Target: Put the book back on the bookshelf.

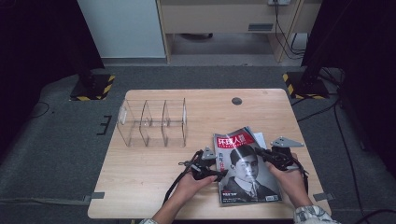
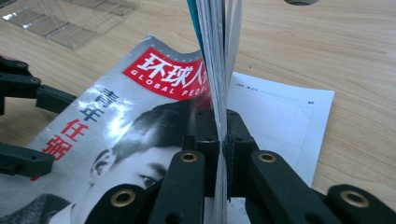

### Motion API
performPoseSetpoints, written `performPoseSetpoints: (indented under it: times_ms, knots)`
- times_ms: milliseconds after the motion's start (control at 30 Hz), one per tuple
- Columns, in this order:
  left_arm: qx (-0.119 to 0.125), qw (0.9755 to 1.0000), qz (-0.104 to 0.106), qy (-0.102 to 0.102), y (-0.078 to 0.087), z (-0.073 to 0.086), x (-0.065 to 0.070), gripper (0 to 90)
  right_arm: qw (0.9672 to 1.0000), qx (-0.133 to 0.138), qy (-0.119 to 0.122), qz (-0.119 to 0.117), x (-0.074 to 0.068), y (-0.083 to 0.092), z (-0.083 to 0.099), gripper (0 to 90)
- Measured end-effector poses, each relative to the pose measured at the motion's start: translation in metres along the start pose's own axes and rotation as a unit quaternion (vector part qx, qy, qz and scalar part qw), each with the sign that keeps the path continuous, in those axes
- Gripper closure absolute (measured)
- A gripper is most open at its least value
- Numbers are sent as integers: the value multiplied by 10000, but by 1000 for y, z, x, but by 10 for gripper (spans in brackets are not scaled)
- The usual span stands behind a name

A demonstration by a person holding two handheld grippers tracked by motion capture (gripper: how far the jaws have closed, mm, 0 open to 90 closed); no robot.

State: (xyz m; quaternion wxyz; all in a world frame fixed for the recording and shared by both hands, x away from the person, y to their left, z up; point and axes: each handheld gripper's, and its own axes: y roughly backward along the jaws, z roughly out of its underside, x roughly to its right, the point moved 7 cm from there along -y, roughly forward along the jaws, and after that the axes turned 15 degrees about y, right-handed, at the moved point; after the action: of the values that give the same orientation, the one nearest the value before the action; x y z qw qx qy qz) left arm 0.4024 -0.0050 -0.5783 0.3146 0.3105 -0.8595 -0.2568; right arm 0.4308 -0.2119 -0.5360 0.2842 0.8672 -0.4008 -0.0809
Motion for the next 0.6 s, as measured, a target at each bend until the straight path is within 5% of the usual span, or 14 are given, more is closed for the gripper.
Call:
performPoseSetpoints:
  times_ms: [200, 267, 300, 333, 433, 600]
  knots:
    - [19, 10000, -57, -47, 0, 0, 0, 321, 9998, -172, -13, 107, 4, -6, 9, 681]
    - [26, 10000, -66, -59, 0, 1, 0, 321, 9993, -276, 12, 240, 8, -8, 13, 609]
    - [27, 10000, -69, -61, 0, 1, 0, 322, 9982, -431, 59, 413, 12, -8, 17, 486]
    - [27, 9999, -74, -66, 0, 1, 0, 322, 9982, -431, 59, 413, 12, -8, 17, 486]
    - [36, 9999, -100, -114, 0, 1, 1, 323, 9943, -572, 253, 860, 21, -7, 23, 324]
    - [55, 9998, -113, -132, 0, 1, 1, 326, 9938, -717, 135, 840, 23, -6, 29, 346]
